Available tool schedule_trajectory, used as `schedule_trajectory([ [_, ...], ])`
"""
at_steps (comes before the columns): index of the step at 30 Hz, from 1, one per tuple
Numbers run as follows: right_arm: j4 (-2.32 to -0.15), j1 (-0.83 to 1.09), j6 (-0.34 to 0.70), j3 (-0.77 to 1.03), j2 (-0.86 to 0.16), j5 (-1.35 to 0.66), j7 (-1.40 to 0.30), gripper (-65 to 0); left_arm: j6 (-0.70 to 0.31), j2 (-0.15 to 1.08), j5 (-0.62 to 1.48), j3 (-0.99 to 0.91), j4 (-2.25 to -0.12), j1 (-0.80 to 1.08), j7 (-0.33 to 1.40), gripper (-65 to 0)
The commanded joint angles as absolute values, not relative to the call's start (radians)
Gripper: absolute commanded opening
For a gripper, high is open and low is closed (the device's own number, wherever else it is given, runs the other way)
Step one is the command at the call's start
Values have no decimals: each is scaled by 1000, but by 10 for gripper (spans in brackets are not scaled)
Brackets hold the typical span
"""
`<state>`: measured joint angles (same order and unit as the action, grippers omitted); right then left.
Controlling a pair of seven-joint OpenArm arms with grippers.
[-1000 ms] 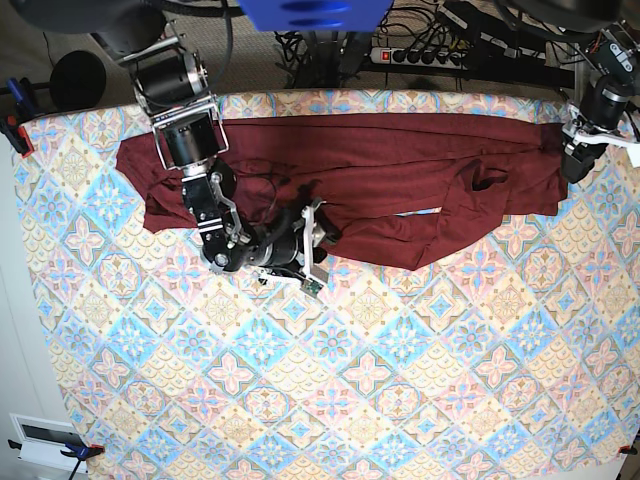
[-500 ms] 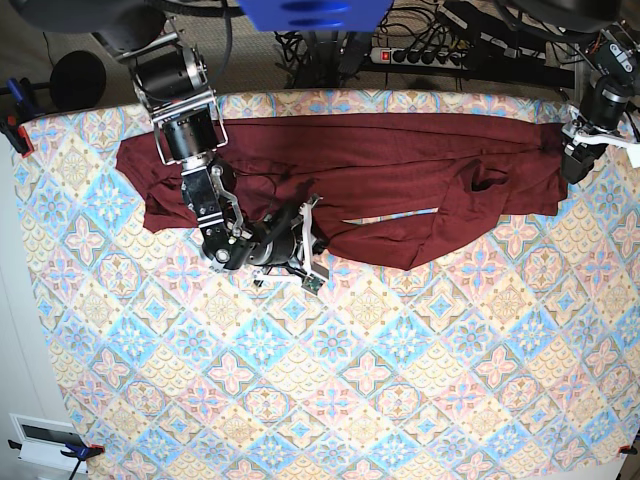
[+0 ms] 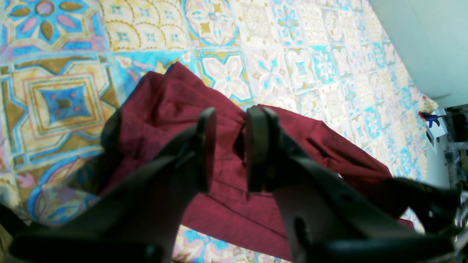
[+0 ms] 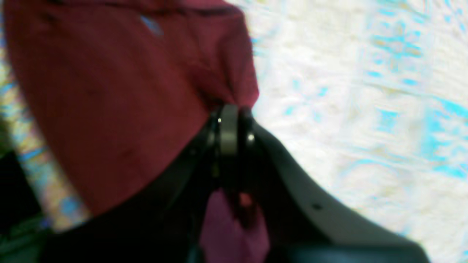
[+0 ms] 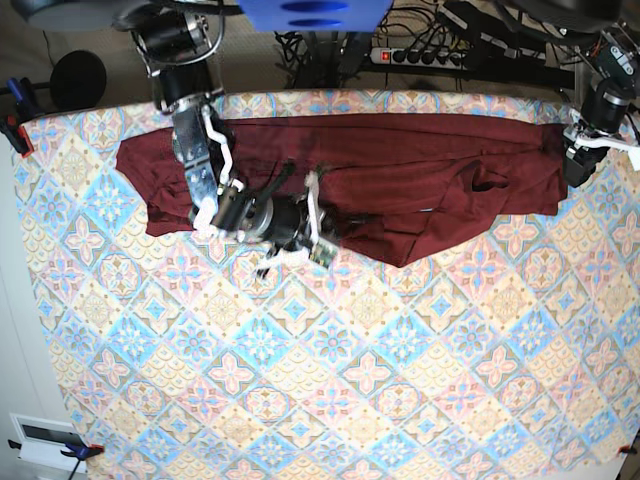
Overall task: Layout the t-shirt on the table in an organized manner, then fold the t-shirt properly
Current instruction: 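Drag the held shirt edge with the right gripper back toward the strip, then move the left gripper to the strip's other end and grasp it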
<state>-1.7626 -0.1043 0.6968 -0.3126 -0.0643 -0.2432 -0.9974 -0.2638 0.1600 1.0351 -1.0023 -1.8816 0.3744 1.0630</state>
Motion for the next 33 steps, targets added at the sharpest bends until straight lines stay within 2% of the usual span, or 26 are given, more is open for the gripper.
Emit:
schedule_trajectory([
  [1,-1807,-93,698,-294,-77,-251,-990,-650,-272,176,1053,-1009,-1896,377,1047,-506],
  [10,-1949,111,698,-160,-107,-409,-1035,-650,-272,176,1053,-1009,-1894,375,1047,-506],
  [18,-1992,223,698,-166,-127,-417,-1040,-650,-272,176,1052,-1009,-1893,363,1049,-506],
  [26,-1983,223,698,-237,-131,-409,-1036,-650,-272,183,1052,-1007,-1897,344,1055,-504],
  [29,-1983,220,698,-208,-133,-409,-1040,-612,-272,223,1049,-970,-1891,328,1056,-502],
  [33,-1988,222,698,-199,-176,-410,-1040,-515,-269,289,1049,-898,-1891,320,1049,-502],
])
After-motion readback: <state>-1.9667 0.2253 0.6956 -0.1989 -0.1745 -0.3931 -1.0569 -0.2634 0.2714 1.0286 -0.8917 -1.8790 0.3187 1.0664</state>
